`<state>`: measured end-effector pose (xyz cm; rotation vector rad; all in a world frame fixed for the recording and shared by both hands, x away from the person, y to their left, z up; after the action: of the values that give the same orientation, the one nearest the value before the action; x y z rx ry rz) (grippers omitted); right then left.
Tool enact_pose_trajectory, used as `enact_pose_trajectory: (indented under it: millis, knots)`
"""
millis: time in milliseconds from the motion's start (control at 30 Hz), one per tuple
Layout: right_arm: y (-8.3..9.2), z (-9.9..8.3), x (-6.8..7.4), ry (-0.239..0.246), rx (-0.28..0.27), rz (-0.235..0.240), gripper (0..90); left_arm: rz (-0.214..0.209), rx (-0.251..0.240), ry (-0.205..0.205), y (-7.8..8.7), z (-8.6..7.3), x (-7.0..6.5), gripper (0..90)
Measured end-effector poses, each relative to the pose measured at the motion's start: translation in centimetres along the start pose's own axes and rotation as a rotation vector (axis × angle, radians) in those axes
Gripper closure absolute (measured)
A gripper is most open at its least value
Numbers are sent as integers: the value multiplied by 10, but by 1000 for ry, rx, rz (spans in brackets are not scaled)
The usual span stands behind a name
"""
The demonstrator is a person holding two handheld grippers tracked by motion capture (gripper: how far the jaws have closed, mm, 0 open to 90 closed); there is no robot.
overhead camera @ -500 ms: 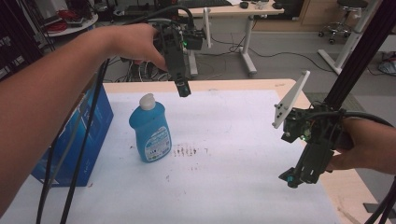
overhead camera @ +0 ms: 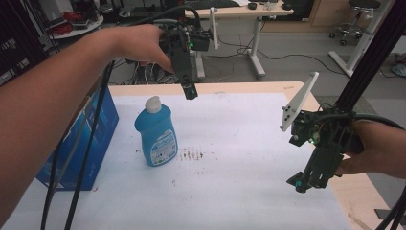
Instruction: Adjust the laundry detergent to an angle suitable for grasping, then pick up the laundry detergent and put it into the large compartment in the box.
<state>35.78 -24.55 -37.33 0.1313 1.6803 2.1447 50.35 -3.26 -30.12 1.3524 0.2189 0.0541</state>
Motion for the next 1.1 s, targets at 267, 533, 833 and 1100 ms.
enact_pose_trajectory:
  millis: [267, 533, 833, 1100]
  knots:
    - [3, 3, 1, 5, -9, 1, 18, 5, 0, 4, 3, -1, -3, 17]
    - [4, 2, 3, 7, -9, -2, 18, 10, 3, 6, 3, -1, -3, 17]
    - [6, 1, 4, 3, -13, -4, 18, 20, 6, 17, 3, 1, -5, 16]
    - [6, 2, 3, 3, -20, -5, 18, 26, -7, 73, 8, -3, -2, 16]
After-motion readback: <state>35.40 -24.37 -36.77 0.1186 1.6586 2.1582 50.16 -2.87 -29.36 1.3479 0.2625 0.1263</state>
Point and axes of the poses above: each handheld gripper's, and its own axes: y roughly backward along the jaws, z roughly out of its top, x roughly to its left, the point moved 9 cm from there along -y, roughly forward along the jaws, and after that the axes turned 11 degrees about -z, right-handed, at the moved point
